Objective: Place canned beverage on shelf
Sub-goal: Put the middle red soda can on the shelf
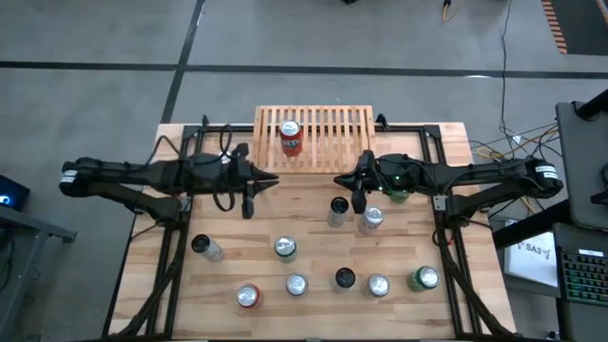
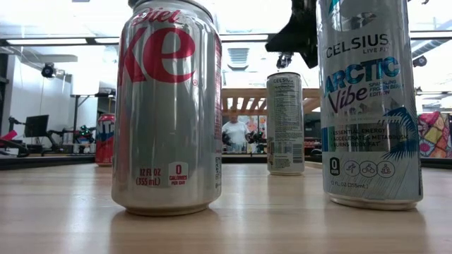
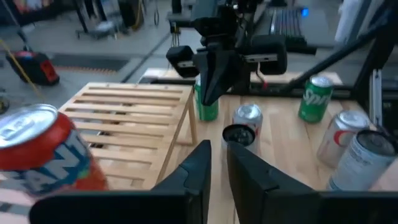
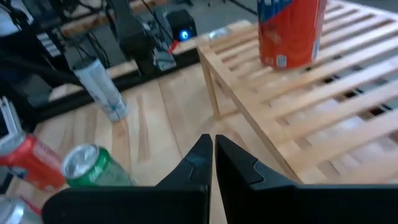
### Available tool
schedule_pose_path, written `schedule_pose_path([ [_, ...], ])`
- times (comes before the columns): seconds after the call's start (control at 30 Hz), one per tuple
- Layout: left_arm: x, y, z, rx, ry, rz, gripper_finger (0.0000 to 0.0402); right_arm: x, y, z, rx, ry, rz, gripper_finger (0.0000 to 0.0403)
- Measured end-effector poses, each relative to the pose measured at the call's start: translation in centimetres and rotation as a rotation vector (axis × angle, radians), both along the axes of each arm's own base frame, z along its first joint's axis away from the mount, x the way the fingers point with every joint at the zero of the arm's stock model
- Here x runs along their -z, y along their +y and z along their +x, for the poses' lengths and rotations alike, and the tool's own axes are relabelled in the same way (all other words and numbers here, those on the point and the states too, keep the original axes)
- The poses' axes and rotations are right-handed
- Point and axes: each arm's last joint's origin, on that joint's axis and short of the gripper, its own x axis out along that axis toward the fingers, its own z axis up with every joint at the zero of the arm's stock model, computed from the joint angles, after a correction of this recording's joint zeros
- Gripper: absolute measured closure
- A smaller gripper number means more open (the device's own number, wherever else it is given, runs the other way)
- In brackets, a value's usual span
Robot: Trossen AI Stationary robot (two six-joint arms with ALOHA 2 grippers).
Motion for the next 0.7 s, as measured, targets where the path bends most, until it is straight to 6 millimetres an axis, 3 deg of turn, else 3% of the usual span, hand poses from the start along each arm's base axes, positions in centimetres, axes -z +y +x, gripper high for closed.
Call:
schedule_pose_path([
  [0.3, 3.9, 0.0, -0.1, 0.001, -0.127, -0.002, 0.0367, 0.2, -0.1, 2.3, -0.006, -0.149, -0.014, 0.0394],
  [0.7, 4.2, 0.0, 0.2, 0.019, -0.087, 0.092, 0.0367, 1.5, -0.4, 4.1, 0.009, -0.189, -0.035, 0.0394],
])
